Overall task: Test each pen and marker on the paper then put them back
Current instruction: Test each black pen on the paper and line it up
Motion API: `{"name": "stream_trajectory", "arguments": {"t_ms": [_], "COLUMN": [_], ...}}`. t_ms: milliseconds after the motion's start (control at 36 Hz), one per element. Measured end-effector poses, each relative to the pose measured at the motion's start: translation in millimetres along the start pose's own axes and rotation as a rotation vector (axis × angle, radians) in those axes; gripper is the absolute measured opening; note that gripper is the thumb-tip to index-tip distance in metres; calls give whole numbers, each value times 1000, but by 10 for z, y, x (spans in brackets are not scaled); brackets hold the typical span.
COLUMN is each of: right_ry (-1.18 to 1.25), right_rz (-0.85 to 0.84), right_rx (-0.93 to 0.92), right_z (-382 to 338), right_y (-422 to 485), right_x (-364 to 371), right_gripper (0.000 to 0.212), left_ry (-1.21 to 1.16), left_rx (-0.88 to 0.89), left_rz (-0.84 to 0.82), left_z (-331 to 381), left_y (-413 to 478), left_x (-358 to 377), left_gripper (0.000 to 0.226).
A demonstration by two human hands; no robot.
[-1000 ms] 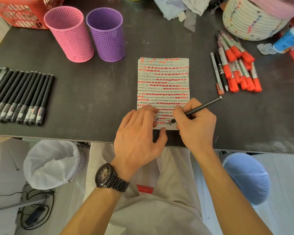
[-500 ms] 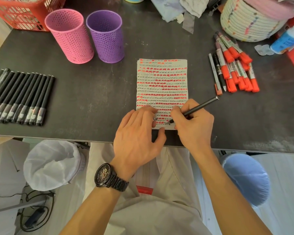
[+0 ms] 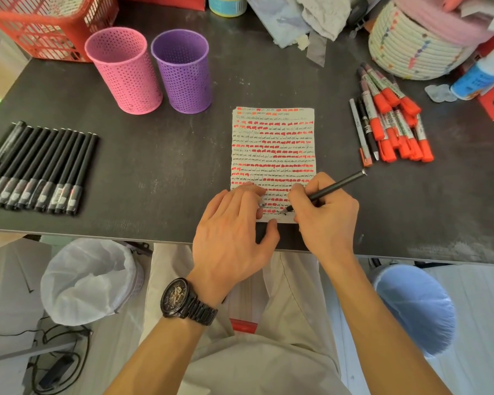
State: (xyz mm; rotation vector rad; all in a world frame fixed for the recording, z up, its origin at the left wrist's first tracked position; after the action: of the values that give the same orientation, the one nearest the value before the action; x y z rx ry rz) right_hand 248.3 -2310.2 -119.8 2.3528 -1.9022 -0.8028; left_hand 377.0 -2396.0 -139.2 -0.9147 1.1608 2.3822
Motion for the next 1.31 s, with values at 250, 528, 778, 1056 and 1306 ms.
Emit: {"name": "stream_trajectory", "arguments": {"t_ms": [250,528,778,1056,1306], "right_ry": [3,47,477,548,526], "right_rz": [-2,22,-62,-119,-123], "right_rx": [-38,44,305,311,229], "right_z": [20,7,-34,15,34], "right_y": [-6,6,77,108,100], "right_x": [8,-11,-114,-149,-165], "right_gripper": [30,31,27,15,20], "left_ry": [-3,-215,-431,-552,-656], "left_rx": [-21,-246,-451,-522,-592], "left_rz": [-19,-116,-143,-120,-182], "left_z": [-2,-13,-152,-193,-188], "left_y": [3,217,328,302,301], "left_x": [-10,-93,-117,-160,-204], "left_gripper": [28,36,30,42,33]}}
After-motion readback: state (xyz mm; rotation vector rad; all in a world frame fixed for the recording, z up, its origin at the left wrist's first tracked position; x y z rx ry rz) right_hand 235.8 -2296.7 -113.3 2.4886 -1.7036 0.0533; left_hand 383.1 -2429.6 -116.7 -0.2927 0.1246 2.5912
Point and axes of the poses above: each hand's wrist, its own y-axis towards the middle knuckle, its own x-axis out of the palm, z = x × y, the point moved 1 cm from there along y, towards the middle knuckle, and after that the axes turned 15 degrees about z, right-handed, at the moved point
